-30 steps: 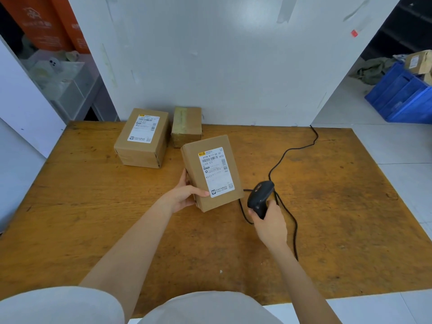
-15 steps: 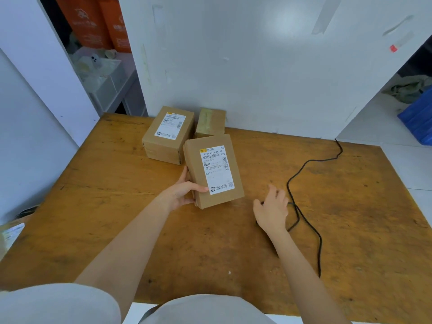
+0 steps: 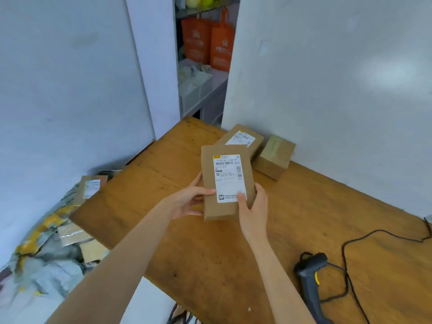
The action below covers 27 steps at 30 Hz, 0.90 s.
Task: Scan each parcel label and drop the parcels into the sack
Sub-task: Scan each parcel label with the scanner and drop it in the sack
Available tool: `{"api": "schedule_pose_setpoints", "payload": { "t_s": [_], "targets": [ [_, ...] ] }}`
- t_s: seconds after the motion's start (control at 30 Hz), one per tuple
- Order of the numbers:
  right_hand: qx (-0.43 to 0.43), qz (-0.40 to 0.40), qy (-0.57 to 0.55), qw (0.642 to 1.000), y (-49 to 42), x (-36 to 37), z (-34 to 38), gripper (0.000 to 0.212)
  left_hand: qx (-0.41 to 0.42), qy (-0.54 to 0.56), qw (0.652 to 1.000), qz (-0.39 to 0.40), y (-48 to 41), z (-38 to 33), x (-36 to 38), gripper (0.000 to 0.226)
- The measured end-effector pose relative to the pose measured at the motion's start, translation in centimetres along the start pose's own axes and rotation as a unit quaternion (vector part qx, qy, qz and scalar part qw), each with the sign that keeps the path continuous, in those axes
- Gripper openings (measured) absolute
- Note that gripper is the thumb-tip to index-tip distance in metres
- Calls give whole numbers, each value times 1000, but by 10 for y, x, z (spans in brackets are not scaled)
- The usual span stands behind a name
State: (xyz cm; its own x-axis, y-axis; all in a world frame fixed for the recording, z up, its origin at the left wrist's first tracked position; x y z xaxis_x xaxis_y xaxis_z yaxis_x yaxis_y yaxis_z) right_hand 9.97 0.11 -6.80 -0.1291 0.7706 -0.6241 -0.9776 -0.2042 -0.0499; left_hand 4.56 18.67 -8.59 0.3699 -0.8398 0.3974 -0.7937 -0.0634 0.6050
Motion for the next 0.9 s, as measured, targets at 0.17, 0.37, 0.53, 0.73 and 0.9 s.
{"api": "schedule_pose_setpoints", "payload": {
  "t_s": [0.17,0.37,0.53,0.73,0.9],
  "targets": [
    [-91,90,-14,992,4,65,72,50,66,39,994,-78,62,-27,-82,107],
    [-171,187,-29,967,20,165,161,50,119,89,974,-168,122,-45,-195,89],
    [-191,250,-29,949,34,265,221,45,115,104,965,-212,147,-63,-299,74],
    [-171,306,5,937,57,391,283,42,74,133,958,-244,165,-81,-425,59],
    [-171,351,41,920,76,479,322,44,61,141,939,-307,174,-86,-513,53]
  ]
}}
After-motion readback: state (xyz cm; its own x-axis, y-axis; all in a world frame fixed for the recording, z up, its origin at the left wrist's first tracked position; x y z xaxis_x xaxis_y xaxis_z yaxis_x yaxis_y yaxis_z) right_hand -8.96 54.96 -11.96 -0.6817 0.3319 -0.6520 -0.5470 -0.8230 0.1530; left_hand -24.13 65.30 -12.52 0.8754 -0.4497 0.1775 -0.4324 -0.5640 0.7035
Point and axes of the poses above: each hand's wrist, its own y-axis away from the middle knuckle, its own x-axis out of the palm, z = x × y, the point moved 3 cm from there along -y, towards the middle knuckle, and after that the axes turned 12 degrees about y, right-handed, at the moved point
